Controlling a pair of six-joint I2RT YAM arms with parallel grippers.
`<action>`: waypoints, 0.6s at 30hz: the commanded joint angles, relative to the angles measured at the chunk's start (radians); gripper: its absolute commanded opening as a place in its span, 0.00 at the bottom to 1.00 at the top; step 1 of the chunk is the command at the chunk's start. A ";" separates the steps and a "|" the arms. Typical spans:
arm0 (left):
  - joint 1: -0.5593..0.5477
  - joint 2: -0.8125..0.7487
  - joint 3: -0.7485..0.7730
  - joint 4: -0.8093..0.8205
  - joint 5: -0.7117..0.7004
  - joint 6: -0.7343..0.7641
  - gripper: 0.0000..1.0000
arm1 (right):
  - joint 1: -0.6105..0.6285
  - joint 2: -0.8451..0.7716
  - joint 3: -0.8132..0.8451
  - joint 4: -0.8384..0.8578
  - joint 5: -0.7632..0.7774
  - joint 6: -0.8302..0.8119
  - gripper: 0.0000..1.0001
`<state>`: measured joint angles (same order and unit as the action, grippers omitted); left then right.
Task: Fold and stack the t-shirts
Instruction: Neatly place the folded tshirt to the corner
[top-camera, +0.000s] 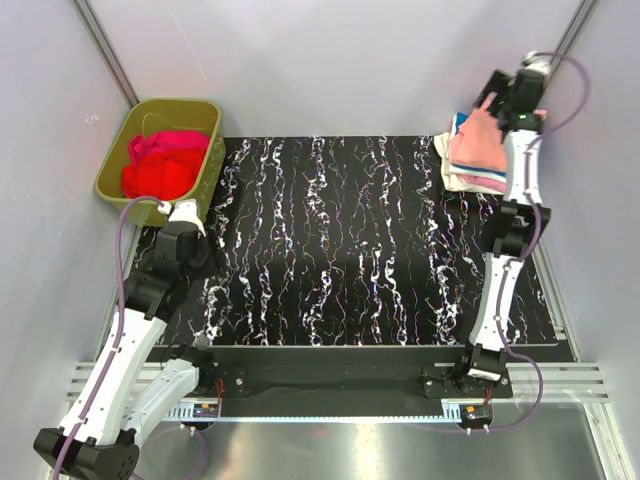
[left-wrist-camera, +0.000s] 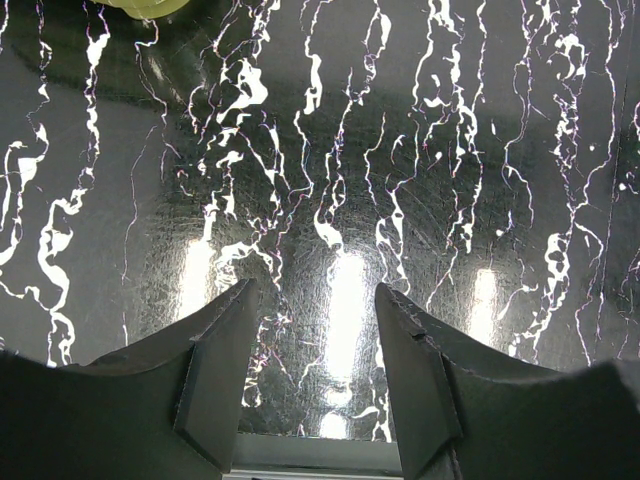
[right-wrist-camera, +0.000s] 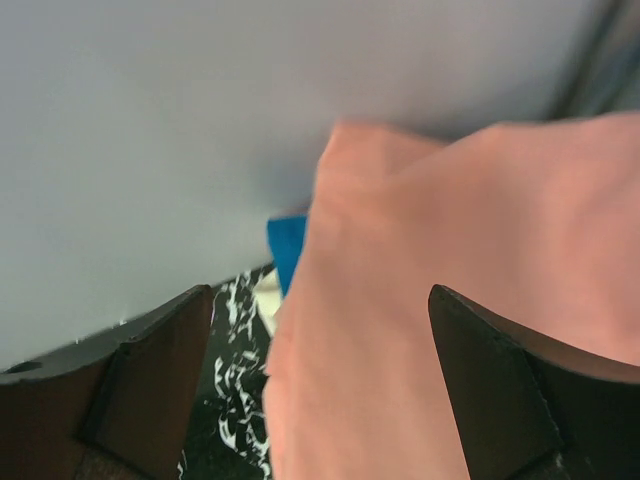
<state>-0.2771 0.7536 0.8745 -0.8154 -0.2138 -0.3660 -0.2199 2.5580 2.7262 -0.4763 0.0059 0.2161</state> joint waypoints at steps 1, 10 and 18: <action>0.006 -0.013 0.003 0.032 -0.027 -0.001 0.56 | 0.047 0.027 0.012 0.054 0.018 -0.018 0.95; 0.007 -0.013 0.003 0.033 -0.029 -0.002 0.56 | 0.100 0.126 0.050 0.094 0.182 -0.078 0.85; 0.009 -0.010 0.003 0.033 -0.029 -0.001 0.56 | 0.108 0.157 0.050 0.126 0.272 -0.155 0.64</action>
<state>-0.2741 0.7536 0.8745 -0.8154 -0.2169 -0.3660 -0.1196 2.6984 2.7289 -0.4061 0.2039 0.1204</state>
